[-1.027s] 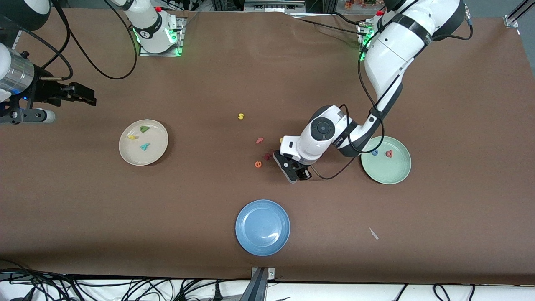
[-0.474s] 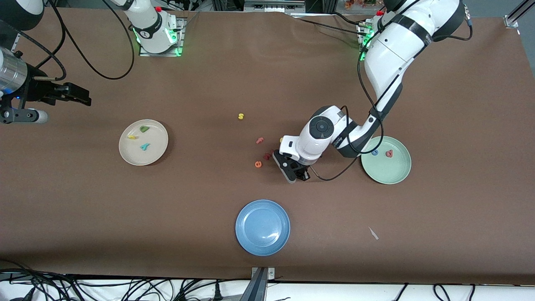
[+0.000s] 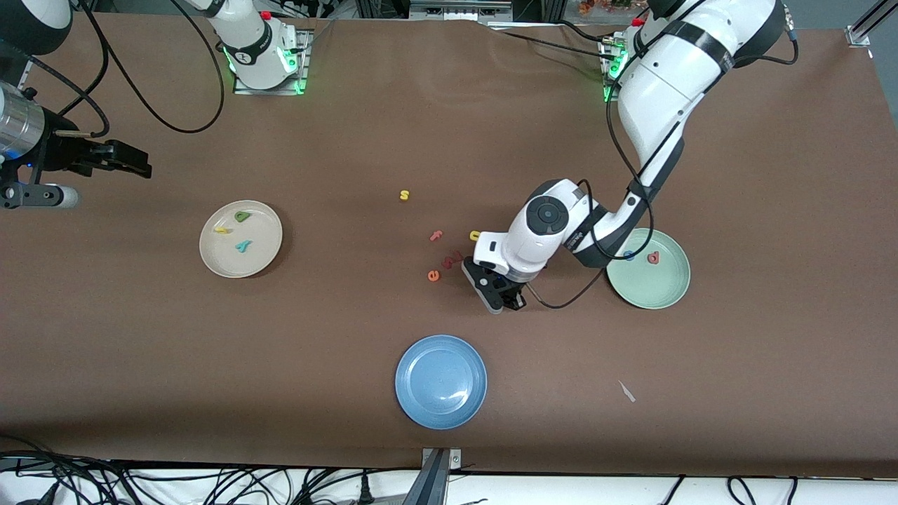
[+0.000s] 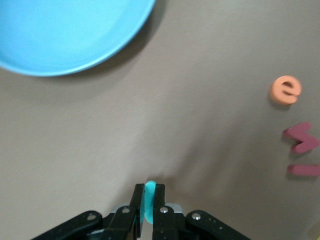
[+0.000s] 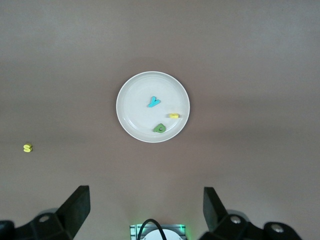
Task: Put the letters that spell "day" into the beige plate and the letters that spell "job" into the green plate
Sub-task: 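Carry the cyan l onto the green plate and open the left gripper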
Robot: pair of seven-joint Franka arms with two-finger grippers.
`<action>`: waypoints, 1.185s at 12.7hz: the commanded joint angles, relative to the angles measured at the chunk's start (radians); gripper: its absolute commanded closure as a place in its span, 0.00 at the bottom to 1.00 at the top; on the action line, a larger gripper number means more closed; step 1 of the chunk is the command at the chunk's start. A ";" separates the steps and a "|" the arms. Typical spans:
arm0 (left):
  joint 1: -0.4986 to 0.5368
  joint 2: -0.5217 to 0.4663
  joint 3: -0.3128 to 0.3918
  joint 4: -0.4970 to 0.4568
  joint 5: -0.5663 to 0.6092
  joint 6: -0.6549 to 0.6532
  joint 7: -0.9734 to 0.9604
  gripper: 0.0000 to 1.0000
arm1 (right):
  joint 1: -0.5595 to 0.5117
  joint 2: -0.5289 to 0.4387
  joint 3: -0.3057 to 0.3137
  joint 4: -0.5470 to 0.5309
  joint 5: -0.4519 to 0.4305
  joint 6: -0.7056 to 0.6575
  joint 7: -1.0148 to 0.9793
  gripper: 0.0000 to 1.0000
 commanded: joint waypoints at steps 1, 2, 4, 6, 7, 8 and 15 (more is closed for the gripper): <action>0.039 -0.081 -0.003 -0.015 0.030 -0.133 -0.003 1.00 | 0.009 -0.018 0.001 -0.017 -0.016 0.029 0.012 0.00; 0.050 -0.113 -0.005 -0.022 0.028 -0.188 0.003 1.00 | 0.012 -0.018 0.006 -0.017 -0.021 0.039 0.012 0.00; 0.062 -0.166 -0.005 -0.026 0.028 -0.337 0.006 1.00 | 0.012 -0.018 0.007 -0.019 -0.023 0.072 0.012 0.00; 0.099 -0.202 -0.005 -0.028 0.030 -0.457 0.041 1.00 | 0.012 -0.019 0.007 -0.020 -0.021 0.087 0.012 0.00; 0.125 -0.211 -0.006 -0.028 0.016 -0.495 0.066 1.00 | 0.012 -0.019 0.004 -0.020 -0.021 0.093 0.012 0.00; 0.159 -0.219 -0.009 -0.031 0.016 -0.520 0.084 1.00 | 0.012 -0.018 0.004 -0.022 -0.019 0.102 0.012 0.00; 0.369 -0.254 -0.020 -0.133 0.018 -0.520 0.316 1.00 | 0.012 -0.018 0.004 -0.031 -0.015 0.118 0.012 0.00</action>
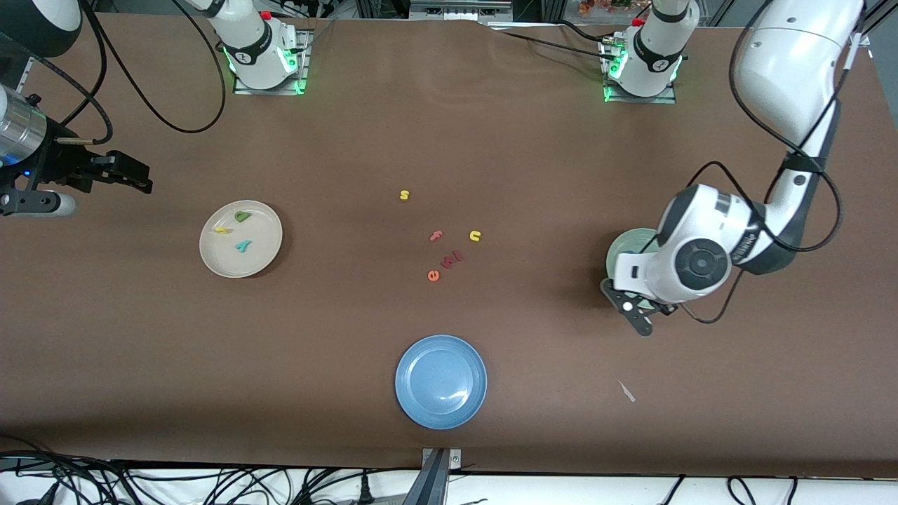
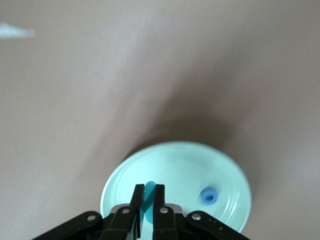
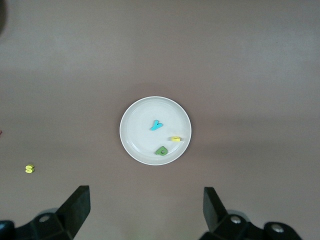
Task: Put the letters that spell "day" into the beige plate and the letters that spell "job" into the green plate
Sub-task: 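Carry the cyan l onto the green plate and open the left gripper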
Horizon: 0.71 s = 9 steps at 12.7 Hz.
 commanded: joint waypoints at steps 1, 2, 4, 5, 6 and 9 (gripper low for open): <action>0.032 -0.061 -0.020 -0.102 0.017 0.024 0.018 1.00 | 0.004 -0.016 0.000 -0.020 -0.010 0.015 0.012 0.00; 0.048 -0.078 -0.021 -0.147 0.017 0.051 0.018 1.00 | 0.001 -0.018 0.000 -0.020 -0.010 0.013 0.012 0.00; 0.084 -0.103 -0.021 -0.262 0.019 0.191 0.018 1.00 | 0.004 -0.016 -0.001 -0.020 -0.012 0.013 0.012 0.00; 0.093 -0.103 -0.021 -0.287 0.023 0.231 0.017 1.00 | 0.004 -0.016 -0.001 -0.020 -0.012 0.013 0.012 0.00; 0.093 -0.103 -0.019 -0.313 0.026 0.269 0.009 1.00 | 0.004 -0.016 -0.001 -0.020 -0.010 0.013 0.012 0.00; 0.119 -0.103 -0.017 -0.386 0.030 0.372 0.006 1.00 | 0.004 -0.016 0.000 -0.020 -0.009 0.015 0.012 0.00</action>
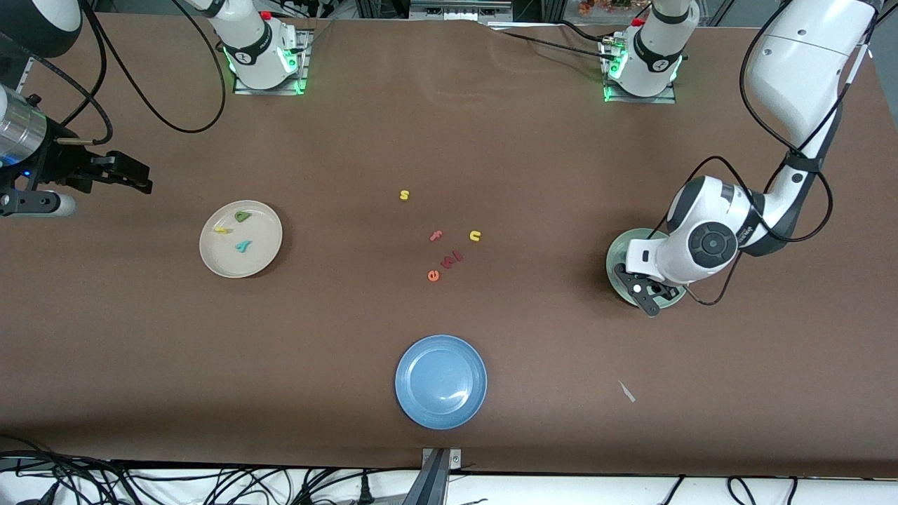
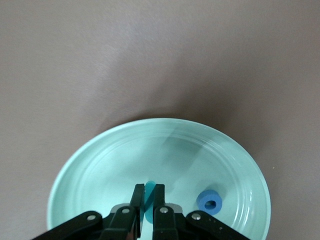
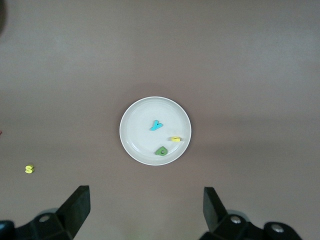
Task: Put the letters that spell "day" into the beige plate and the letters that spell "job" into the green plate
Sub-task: 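Carry the cyan l onto the green plate and open the left gripper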
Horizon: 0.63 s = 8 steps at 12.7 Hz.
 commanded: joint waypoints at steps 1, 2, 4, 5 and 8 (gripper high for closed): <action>0.030 -0.046 -0.011 -0.094 0.030 0.082 -0.005 1.00 | 0.004 -0.016 0.002 -0.020 -0.010 0.013 0.011 0.00; 0.030 -0.046 -0.009 -0.102 0.030 0.094 -0.005 1.00 | 0.004 -0.018 0.002 -0.020 -0.010 0.013 0.011 0.00; 0.039 -0.043 -0.009 -0.103 0.030 0.096 -0.006 0.87 | 0.004 -0.018 0.002 -0.020 -0.014 0.008 0.011 0.00; 0.039 -0.040 -0.009 -0.102 0.030 0.094 -0.006 0.59 | 0.004 -0.018 0.002 -0.020 -0.015 0.006 0.011 0.00; 0.041 -0.056 -0.011 -0.096 0.028 0.078 -0.008 0.00 | 0.004 -0.020 0.005 -0.020 -0.015 0.005 0.011 0.00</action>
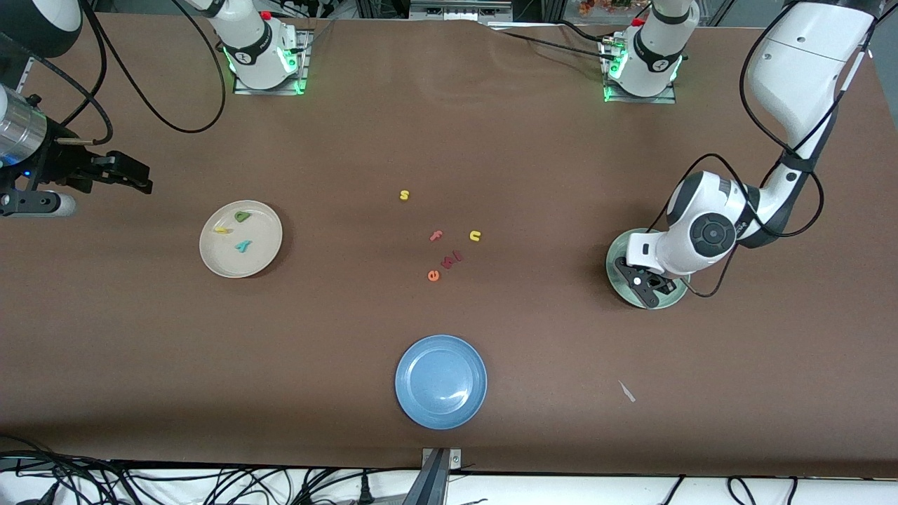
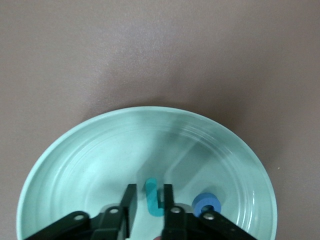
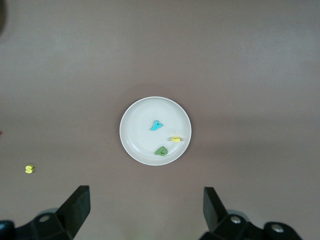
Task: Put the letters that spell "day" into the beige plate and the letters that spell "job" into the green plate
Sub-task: 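Carry the cyan l onto the green plate and open the left gripper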
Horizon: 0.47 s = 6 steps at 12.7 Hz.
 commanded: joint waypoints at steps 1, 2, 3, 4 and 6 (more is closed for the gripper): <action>0.018 -0.061 -0.012 -0.017 0.026 -0.025 -0.006 0.00 | 0.003 -0.020 0.005 -0.019 -0.015 0.005 0.011 0.00; 0.018 -0.082 -0.014 -0.004 0.017 -0.066 -0.006 0.00 | 0.003 -0.020 0.005 -0.019 -0.015 0.005 0.011 0.00; 0.016 -0.104 -0.015 0.018 0.014 -0.123 -0.004 0.00 | 0.003 -0.020 0.007 -0.019 -0.015 0.005 0.011 0.00; 0.016 -0.124 -0.017 0.047 0.007 -0.183 -0.003 0.00 | 0.005 -0.020 0.007 -0.019 -0.015 0.003 0.011 0.00; 0.016 -0.158 -0.031 0.099 -0.041 -0.293 -0.001 0.00 | 0.003 -0.021 0.019 -0.019 -0.014 0.003 0.011 0.00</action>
